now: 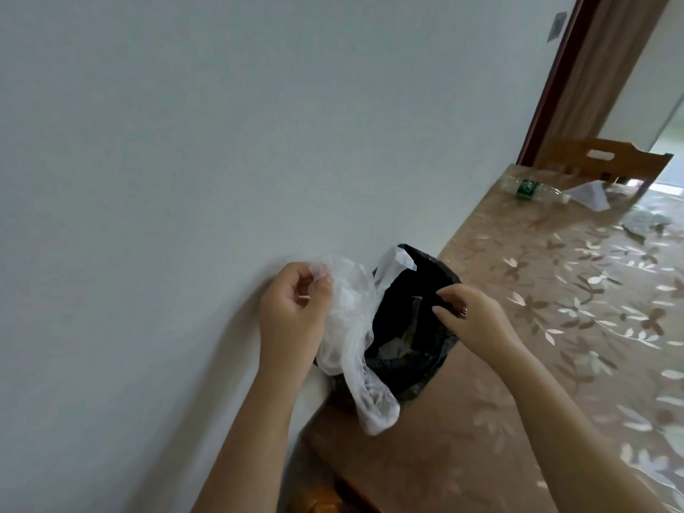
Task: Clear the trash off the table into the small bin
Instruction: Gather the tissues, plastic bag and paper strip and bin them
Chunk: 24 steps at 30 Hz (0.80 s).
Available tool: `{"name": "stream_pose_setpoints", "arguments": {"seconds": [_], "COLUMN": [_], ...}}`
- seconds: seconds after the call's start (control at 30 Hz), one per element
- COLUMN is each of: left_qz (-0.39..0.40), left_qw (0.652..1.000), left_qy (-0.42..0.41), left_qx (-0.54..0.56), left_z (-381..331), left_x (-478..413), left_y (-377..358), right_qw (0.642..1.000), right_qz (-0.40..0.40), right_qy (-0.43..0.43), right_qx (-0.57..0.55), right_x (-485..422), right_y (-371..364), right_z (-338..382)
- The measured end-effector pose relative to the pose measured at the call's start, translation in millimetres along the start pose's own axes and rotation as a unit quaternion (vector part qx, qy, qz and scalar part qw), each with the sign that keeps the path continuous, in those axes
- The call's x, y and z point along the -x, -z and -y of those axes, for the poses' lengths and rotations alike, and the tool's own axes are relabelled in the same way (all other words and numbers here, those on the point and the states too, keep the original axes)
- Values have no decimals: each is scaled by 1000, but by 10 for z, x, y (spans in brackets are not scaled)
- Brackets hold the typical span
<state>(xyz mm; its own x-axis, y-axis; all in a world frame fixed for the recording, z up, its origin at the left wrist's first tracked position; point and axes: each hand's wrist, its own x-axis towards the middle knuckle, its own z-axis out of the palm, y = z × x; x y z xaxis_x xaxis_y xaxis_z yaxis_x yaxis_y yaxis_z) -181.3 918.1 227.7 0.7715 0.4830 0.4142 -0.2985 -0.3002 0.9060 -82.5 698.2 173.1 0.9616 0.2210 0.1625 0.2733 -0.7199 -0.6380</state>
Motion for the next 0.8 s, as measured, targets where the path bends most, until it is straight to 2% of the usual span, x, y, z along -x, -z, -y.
{"name": "stream_pose_setpoints", "arguments": {"seconds": [0.23, 0.43, 0.53, 0.67, 0.8], "left_qz": [87, 158, 191, 205, 256], "left_qw": [991, 974, 963, 945, 912], "left_qy": [-69, -30, -29, -122, -220], "left_qx": [-79, -159, -190, -225, -233], "left_z": [115, 445, 537, 457, 260], "left_x": [-271, -408, -323, 36, 612], "left_y": [-601, -883, -911, -934, -1054], "right_qw": [996, 992, 990, 983, 976], "right_qz": [-79, -100, -122, -142, -160], "right_qy": [-35, -77, -64, -111, -137], "right_qx": [6, 19, 22, 24, 51], "right_x": [458, 716, 821, 1009, 1327], "right_y": [213, 270, 261, 258, 318], "right_z": [-200, -342, -402, -541, -641]}}
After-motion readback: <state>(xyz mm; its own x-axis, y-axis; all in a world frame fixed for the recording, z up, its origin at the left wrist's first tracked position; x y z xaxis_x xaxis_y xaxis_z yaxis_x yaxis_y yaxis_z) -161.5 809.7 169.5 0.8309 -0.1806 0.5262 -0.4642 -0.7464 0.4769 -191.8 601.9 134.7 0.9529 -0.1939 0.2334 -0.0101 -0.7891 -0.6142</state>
